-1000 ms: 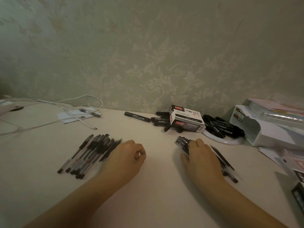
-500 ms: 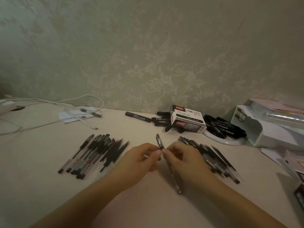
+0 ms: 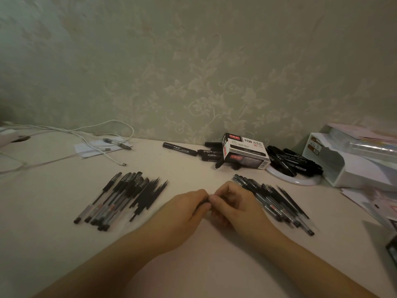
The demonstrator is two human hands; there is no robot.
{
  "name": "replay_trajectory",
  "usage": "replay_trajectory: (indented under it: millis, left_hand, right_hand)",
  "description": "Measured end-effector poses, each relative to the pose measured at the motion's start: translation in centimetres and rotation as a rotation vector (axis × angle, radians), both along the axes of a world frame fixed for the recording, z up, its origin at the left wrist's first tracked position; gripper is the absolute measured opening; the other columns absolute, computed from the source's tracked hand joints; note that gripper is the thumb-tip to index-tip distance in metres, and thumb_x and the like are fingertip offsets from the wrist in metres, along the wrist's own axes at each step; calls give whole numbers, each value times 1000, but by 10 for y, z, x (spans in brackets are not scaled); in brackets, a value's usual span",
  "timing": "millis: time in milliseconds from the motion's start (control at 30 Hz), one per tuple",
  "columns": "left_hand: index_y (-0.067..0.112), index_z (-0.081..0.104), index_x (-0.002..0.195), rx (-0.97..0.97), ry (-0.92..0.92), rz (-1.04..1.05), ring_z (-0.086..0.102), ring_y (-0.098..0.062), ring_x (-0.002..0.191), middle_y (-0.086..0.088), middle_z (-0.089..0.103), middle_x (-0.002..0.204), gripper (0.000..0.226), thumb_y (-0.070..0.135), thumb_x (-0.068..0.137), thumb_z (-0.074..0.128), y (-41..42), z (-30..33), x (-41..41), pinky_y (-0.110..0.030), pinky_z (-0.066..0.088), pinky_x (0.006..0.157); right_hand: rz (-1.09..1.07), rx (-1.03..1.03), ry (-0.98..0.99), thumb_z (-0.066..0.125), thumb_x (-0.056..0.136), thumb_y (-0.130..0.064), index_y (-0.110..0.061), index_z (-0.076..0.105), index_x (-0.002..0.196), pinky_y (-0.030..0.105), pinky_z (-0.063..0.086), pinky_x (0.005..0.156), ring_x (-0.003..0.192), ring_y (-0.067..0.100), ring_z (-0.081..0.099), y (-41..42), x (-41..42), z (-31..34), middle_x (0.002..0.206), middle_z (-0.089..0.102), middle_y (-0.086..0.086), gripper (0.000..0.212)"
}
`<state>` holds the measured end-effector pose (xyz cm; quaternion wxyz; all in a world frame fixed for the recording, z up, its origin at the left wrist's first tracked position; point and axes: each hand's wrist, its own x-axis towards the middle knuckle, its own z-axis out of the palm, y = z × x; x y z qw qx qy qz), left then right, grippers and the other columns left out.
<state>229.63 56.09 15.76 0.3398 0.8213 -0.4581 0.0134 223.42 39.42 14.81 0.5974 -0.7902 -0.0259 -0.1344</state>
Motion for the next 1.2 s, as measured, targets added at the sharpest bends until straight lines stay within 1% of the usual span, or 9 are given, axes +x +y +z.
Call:
replay_trajectory:
  millis: [67, 167, 367, 500, 600, 733, 867, 967, 1200]
  left_hand:
    - [30, 45, 86, 75, -82, 43, 46, -7, 66, 11, 50, 71, 16, 36, 100, 40, -2, -2, 4, -26, 32, 58]
    - [35, 35, 84, 162, -212, 128, 43, -12, 61, 9, 46, 64, 20, 47, 99, 32, -4, -5, 6, -29, 26, 51]
    - [40, 30, 78, 177, -237, 187, 41, -12, 56, 9, 40, 56, 25, 55, 97, 26, -5, -8, 1, -31, 25, 50]
    - [26, 34, 65, 200, -242, 282, 44, -12, 51, 5, 43, 54, 51, 69, 90, 24, -2, -5, 5, -29, 26, 46]
    - [24, 33, 59, 213, -273, 339, 43, -11, 50, 2, 43, 52, 61, 77, 78, 10, 3, 3, 8, -28, 28, 46]
    - [31, 32, 72, 149, -241, 280, 42, -6, 46, 6, 43, 53, 48, 74, 83, 13, 1, 9, -2, -20, 22, 43]
    - [29, 29, 93, 114, -169, 251, 43, -6, 48, 7, 44, 60, 20, 46, 98, 37, 1, 6, -3, -20, 24, 43]
    - [25, 30, 95, 53, -104, 221, 45, -8, 53, 6, 47, 64, 12, 33, 100, 38, 4, 7, -1, -23, 28, 47]
    - [22, 38, 93, 47, -128, 184, 48, -14, 73, 8, 46, 81, 11, 30, 100, 41, 4, 10, -2, -33, 43, 65]
  right_hand:
    - [18, -12, 13, 65, 94, -21, -10, 60, 84, 18, 44, 52, 54, 8, 58, -2, 2, 1, 66, 69, 4, 16]
    - [39, 10, 38, 64, 94, -22, -9, 59, 81, 18, 41, 48, 48, 10, 53, -5, 4, 3, 59, 65, 4, 19]
    - [31, 71, 51, 64, 93, -24, -9, 60, 80, 16, 39, 46, 46, 9, 50, -4, 3, 2, 57, 63, 3, 20]
    - [-21, 91, 16, 65, 92, -24, -7, 59, 82, 14, 40, 48, 48, 7, 51, -4, 0, 2, 58, 63, 2, 20]
    - [-116, 83, -30, 65, 93, -24, -8, 60, 86, 16, 44, 54, 55, 7, 55, -6, -3, 2, 64, 66, 3, 19]
    - [-229, -265, -90, 63, 95, -30, -32, 58, 93, 16, 51, 70, 78, 1, 64, -2, -2, -3, 85, 68, -12, 6]
    - [-299, -672, -146, 61, 95, -27, -35, 52, 95, 15, 47, 73, 89, -2, 55, -4, -2, -7, 93, 60, -17, 12]
    - [-311, -705, -134, 62, 94, -24, -33, 53, 92, 19, 48, 74, 90, -1, 53, -7, -1, -9, 91, 56, -17, 12]
    - [-308, -757, -144, 63, 93, -23, -29, 57, 88, 15, 42, 71, 90, -4, 50, -7, 0, -13, 85, 52, -24, 9]
